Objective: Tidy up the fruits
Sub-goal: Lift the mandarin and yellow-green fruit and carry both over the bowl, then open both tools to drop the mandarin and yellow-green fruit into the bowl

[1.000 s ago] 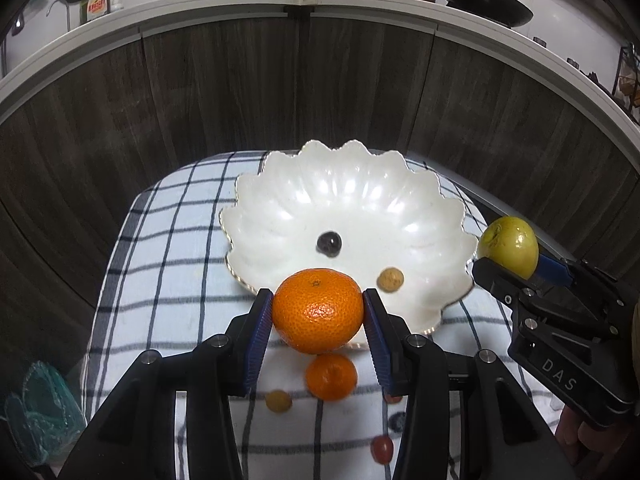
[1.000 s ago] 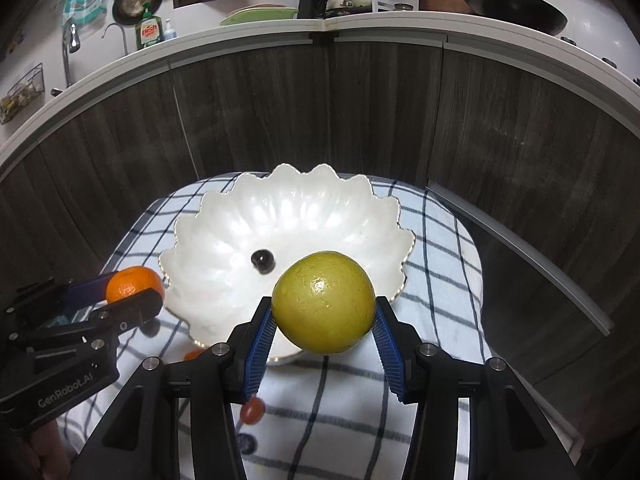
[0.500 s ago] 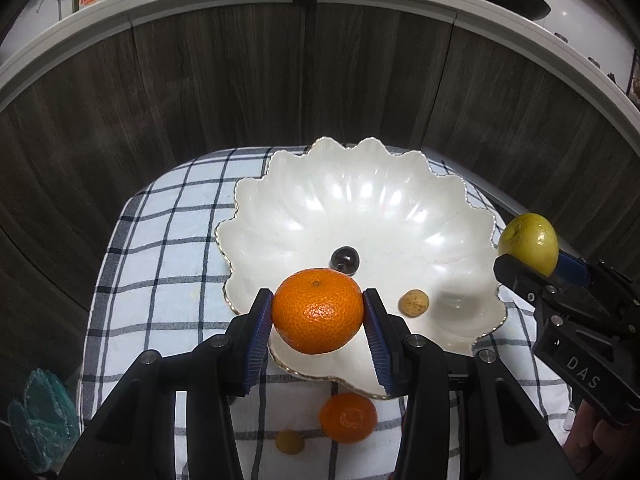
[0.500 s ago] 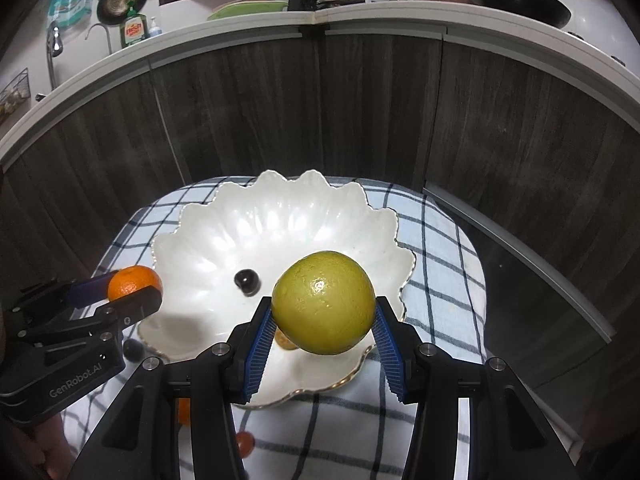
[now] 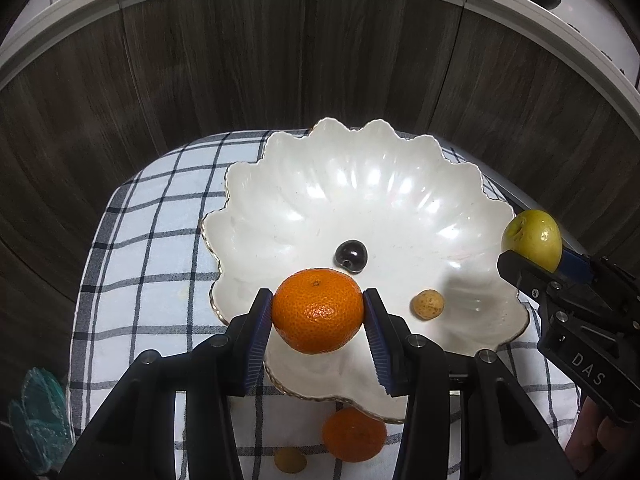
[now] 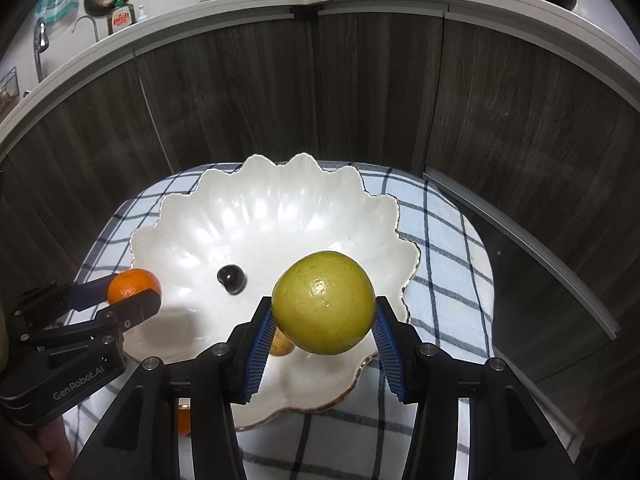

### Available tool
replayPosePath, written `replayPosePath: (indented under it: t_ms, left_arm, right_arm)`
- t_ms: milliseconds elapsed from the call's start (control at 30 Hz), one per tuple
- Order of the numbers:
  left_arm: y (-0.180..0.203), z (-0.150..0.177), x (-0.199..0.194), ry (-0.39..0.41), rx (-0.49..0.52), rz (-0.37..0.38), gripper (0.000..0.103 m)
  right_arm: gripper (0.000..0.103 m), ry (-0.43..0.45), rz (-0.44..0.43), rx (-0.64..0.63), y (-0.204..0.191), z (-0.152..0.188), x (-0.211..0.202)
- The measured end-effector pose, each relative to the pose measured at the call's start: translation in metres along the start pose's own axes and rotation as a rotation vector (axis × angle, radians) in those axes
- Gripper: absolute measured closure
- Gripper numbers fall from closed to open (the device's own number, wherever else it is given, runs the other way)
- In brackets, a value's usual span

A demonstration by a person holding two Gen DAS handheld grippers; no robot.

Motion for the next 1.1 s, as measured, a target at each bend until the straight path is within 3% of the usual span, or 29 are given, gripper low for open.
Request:
replayPosePath:
  t_ms: [467,600,700,767,933,1100]
  left_arm:
    - [-0.003,0.001,0.012,-0.035,-0.011,-0.005,0.057]
    - [-0.003,0.0,0.007,-0.001,-0.012,-0.015,0.034]
    - [-0.002,-0.003,0.004,0.014,-0.007,-0.023,0.033]
    - [-0.004,-0.005,0.001,0.019,-0.015,-0.021,0.029]
    - [-0.004,-0.007,-0.007,0.045,-0.02,-0.027,0.018]
    - [-0.004,-0.008,-0.016,0.057,-0.02,-0.025,0.016]
  right_arm:
    - [0.053,-0.039,0.015,-0.006,-0.001,-0.002,0.015]
    - [0.05,-0.049,0.019,-0.001,0.0,-0.002,0.017]
    - [0.033,-0.019,0.05,0.005,0.002,-0.005,0.011]
    - [0.027,-0.002,0.062,0.014,0.004,-0.007,0.007]
    - [0.026,0.03,0.079,0.023,0.007,-0.013,-0.004]
    - [0.026,0.043,0.075,0.022,0.005,-0.013,-0.011]
Point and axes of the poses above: each gripper's, at about its wrist camera, not at the fingertips, and x roughly the way its jaws point, y to its right, z to its underside, the point moved 2 cm from there along x, roughly the way its jaws point, and after that the axes turned 12 degrees about -x, right-handed, at the moved point
